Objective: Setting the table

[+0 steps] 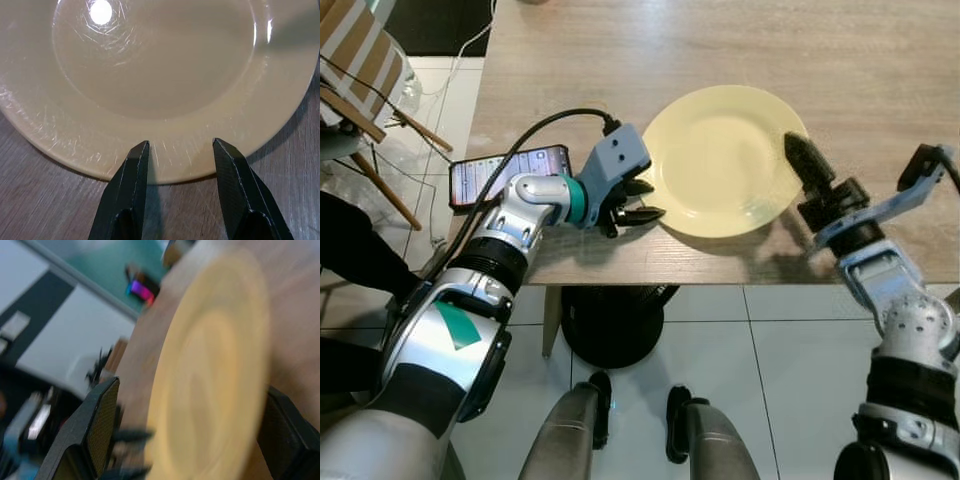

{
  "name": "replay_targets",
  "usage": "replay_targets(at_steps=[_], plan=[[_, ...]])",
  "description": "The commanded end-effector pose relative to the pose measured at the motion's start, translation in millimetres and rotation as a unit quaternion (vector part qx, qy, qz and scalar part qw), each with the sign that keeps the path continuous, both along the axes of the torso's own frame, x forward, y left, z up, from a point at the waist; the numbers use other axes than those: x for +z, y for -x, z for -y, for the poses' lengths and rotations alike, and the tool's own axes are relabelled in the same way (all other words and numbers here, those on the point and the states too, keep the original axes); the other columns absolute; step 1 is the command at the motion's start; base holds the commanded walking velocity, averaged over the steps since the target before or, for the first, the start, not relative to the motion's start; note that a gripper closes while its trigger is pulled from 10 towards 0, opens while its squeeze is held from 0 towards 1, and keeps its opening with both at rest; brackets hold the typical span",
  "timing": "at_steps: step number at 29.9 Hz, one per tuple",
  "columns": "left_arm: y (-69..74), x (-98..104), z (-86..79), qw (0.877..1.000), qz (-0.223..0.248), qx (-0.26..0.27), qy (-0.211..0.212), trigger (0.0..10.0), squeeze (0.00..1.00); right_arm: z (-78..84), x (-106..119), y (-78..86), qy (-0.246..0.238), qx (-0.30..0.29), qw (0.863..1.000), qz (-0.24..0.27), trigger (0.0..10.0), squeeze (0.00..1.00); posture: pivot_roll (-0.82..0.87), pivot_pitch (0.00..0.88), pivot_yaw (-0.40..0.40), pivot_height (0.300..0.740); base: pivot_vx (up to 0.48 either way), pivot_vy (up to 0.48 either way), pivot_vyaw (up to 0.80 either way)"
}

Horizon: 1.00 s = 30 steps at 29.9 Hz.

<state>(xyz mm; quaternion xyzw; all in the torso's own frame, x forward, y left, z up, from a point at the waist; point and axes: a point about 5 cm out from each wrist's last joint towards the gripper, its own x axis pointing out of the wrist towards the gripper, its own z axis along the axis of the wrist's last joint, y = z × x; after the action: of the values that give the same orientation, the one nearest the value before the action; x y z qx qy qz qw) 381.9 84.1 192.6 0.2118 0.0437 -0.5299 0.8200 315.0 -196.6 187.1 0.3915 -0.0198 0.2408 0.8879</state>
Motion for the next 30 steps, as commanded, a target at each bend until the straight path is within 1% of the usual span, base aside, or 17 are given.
replay_targets(at_steps=[1, 2, 3, 4, 6, 9, 10, 13, 16, 17, 19, 21, 27, 30], plan=[[3.7, -18, -2.5, 0.999, -0.032, 0.004, -0.020, 10.0, 0.15, -7.7, -9, 3.4, 0.020, 0.014, 1.000, -0.014, 10.0, 0.00, 0.08, 0.199, 0.050, 0.740, 0.000, 0.000, 0.00], [3.7, -18, -2.5, 0.999, -0.032, 0.004, -0.020, 10.0, 0.15, -7.7, -9, 3.4, 0.020, 0.014, 1.000, -0.014, 10.0, 0.00, 0.08, 0.199, 0.050, 0.740, 0.000, 0.000, 0.00], [3.5, -18, -2.7, 0.999, -0.032, 0.005, -0.020, 10.0, 0.15, -13.6, -16, 2.3, 0.037, 0.013, 0.999, -0.029, 4.9, 0.00, 0.08, 0.200, 0.049, 0.740, 0.000, 0.000, 0.00], [3.5, -18, -3.2, 0.999, -0.032, 0.006, -0.019, 10.0, 0.15, -18.4, -22, 1.6, 0.041, 0.013, 0.998, -0.042, 0.0, 0.00, 0.08, 0.200, 0.049, 0.740, 0.000, 0.000, 0.00], [3.4, -18, -3.7, 0.999, -0.031, 0.006, -0.019, 10.0, 0.15, -22.4, -26, 0.8, 0.038, 0.015, 0.998, -0.054, 0.0, 0.00, 0.08, 0.199, 0.047, 0.740, 0.000, 0.000, 0.00], [3.4, -18, -4.0, 0.999, -0.031, 0.006, -0.019, 10.0, 0.15, -23.5, -27, 0.8, 0.035, 0.016, 0.998, -0.056, 0.0, 0.00, 0.08, 0.199, 0.047, 0.740, 0.000, 0.000, 0.00], [3.2, -18, -4.2, 0.999, -0.031, 0.008, -0.018, 10.0, 0.15, -25.2, -27, 0.2, 0.019, 0.016, 0.998, -0.060, 0.0, 0.00, 0.08, 0.199, 0.045, 0.740, 0.000, 0.000, 0.00], [3.1, -18, -4.4, 0.999, -0.031, 0.008, -0.018, 10.0, 0.15, -26.3, -27, 0.4, 0.008, 0.018, 0.998, -0.064, 0.0, 0.00, 0.08, 0.199, 0.045, 0.740, 0.000, 0.000, 0.00], [2.5, -16, -3.8, 0.999, -0.029, 0.010, -0.013, 10.0, 0.15, -28.7, -28, -1.9, -0.017, 0.011, 0.997, -0.070, 0.0, 0.00, 0.08, 0.197, 0.043, 0.740, 0.000, 0.000, 0.00], [2.3, -15, -3.1, 0.999, -0.029, 0.010, -0.011, 10.0, 0.15, -29.1, -25, -3.5, -0.035, 0.004, 0.997, -0.062, 0.0, 0.00, 0.08, 0.196, 0.042, 0.740, 0.000, 0.000, 0.00], [2.3, -15, -3.1, 0.999, -0.029, 0.010, -0.011, 10.0, 0.15, -29.1, -25, -3.5, -0.035, 0.004, 0.997, -0.062, 0.0, 0.00, 0.08, 0.196, 0.042, 0.740, 0.000, 0.000, 0.00], [2.1, -14, -2.2, 1.000, -0.028, 0.009, -0.008, 10.0, 0.14, -29.3, -18, -6.0, -0.063, -0.006, 0.997, -0.044, 0.0, 0.00, 0.08, 0.194, 0.042, 0.740, 0.000, 0.000, 0.00], [1.9, -12, -0.2, 1.000, -0.024, 0.007, -0.002, 10.0, 0.13, -30.2, -10, -7.3, -0.088, -0.004, 0.996, -0.022, 0.0, 0.00, 0.08, 0.192, 0.039, 0.740, 0.000, 0.000, 0.00], [1.6, -2, 2.2, 1.000, -0.010, -0.002, 0.015, 10.0, 0.11, -29.3, -4, -6.4, -0.094, -0.001, 0.996, -0.008, 0.0, 0.00, 0.08, 0.190, 0.039, 0.740, 0.000, 0.000, 0.00]])
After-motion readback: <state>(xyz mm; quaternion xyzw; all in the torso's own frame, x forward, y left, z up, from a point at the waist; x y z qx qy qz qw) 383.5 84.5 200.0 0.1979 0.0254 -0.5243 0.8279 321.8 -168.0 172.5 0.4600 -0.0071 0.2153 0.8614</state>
